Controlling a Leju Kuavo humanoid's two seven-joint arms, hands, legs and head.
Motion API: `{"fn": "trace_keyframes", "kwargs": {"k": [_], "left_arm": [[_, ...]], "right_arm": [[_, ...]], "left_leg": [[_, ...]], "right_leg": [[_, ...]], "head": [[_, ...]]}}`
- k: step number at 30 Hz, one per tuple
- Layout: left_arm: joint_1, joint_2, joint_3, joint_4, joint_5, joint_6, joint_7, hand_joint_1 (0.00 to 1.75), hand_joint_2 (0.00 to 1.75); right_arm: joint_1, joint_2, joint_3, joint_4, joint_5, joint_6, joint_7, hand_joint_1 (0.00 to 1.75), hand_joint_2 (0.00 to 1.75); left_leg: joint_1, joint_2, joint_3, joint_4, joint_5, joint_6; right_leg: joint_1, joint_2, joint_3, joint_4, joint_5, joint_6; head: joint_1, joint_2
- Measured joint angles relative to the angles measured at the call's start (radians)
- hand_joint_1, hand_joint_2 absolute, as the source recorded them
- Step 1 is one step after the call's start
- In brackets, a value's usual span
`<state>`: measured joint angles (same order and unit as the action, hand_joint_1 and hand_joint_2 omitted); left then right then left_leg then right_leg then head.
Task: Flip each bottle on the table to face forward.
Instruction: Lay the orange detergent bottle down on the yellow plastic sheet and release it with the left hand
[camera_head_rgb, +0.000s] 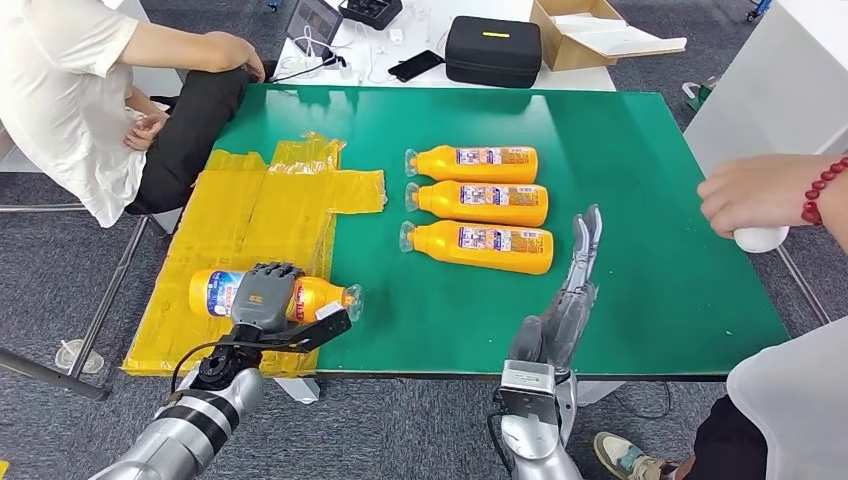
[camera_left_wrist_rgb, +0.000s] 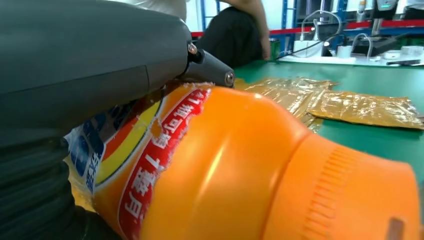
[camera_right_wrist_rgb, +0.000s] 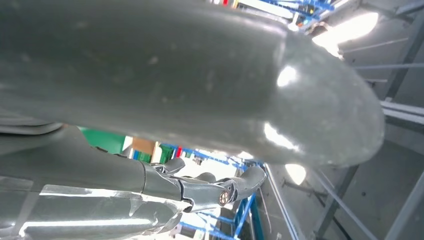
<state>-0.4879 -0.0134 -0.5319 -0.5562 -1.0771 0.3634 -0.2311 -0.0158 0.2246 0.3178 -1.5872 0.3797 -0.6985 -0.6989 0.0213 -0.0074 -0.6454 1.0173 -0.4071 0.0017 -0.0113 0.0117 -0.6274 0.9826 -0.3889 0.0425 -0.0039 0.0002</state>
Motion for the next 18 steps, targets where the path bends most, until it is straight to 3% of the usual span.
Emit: {"fn": "trace_keyframes", "kwargs": {"k": [5,6,8,10,12,15,18], "left_arm": [[-0.041,0.001,-0.006,0.062,0.015,-0.048,-0.013,1.60,1.75],[-0.046,0.001,-0.006,0.068,0.016,-0.051,-0.014,1.49,1.75],[-0.052,0.001,-0.006,0.079,0.017,-0.057,-0.015,1.12,1.75],[-0.058,0.001,-0.006,0.087,0.023,-0.070,-0.012,0.55,1.75],[-0.064,0.001,-0.006,0.095,0.032,-0.088,-0.007,0.17,1.75],[-0.074,0.000,-0.006,0.105,0.049,-0.127,-0.005,0.01,1.75],[-0.094,0.001,-0.003,0.119,0.069,-0.209,-0.005,0.00,1.75]], "right_arm": [[-0.010,-0.009,0.015,0.020,-0.008,0.000,0.000,0.00,0.00],[-0.010,-0.010,0.017,0.023,-0.008,0.000,0.000,0.00,0.00],[-0.010,-0.010,0.020,0.028,-0.011,0.000,0.000,0.00,0.00],[-0.010,-0.011,0.023,0.032,-0.013,0.000,0.000,0.00,0.00],[-0.010,-0.014,0.029,0.037,-0.015,0.000,0.000,0.00,0.00],[-0.010,-0.017,0.035,0.043,-0.016,0.000,0.000,0.00,0.00],[-0.012,-0.019,0.038,0.049,-0.021,0.000,0.000,0.00,0.00]], "left_leg": [[0.000,-0.001,0.003,0.000,0.000,0.000],[0.000,-0.001,0.003,0.000,0.000,0.000],[0.000,-0.001,0.003,0.000,0.001,-0.001],[0.000,-0.001,0.004,0.000,0.001,-0.001],[0.000,-0.001,0.006,0.000,0.002,-0.001],[0.000,-0.002,0.008,0.000,0.002,-0.001],[0.000,-0.002,0.010,-0.001,0.001,-0.001]], "right_leg": [[0.000,-0.001,0.003,0.000,0.000,0.000],[0.000,-0.001,0.004,0.000,0.000,0.000],[0.000,-0.001,0.004,0.000,0.000,0.000],[0.000,-0.001,0.004,0.000,0.001,-0.001],[0.000,-0.001,0.006,0.000,0.001,-0.001],[0.000,-0.001,0.008,0.000,0.001,-0.001],[0.000,-0.001,0.011,0.000,0.000,-0.001]], "head": [[0.000,0.000],[0.000,0.000],[0.000,0.000],[0.000,0.000],[0.000,0.000],[0.000,0.000],[0.000,0.000]]}}
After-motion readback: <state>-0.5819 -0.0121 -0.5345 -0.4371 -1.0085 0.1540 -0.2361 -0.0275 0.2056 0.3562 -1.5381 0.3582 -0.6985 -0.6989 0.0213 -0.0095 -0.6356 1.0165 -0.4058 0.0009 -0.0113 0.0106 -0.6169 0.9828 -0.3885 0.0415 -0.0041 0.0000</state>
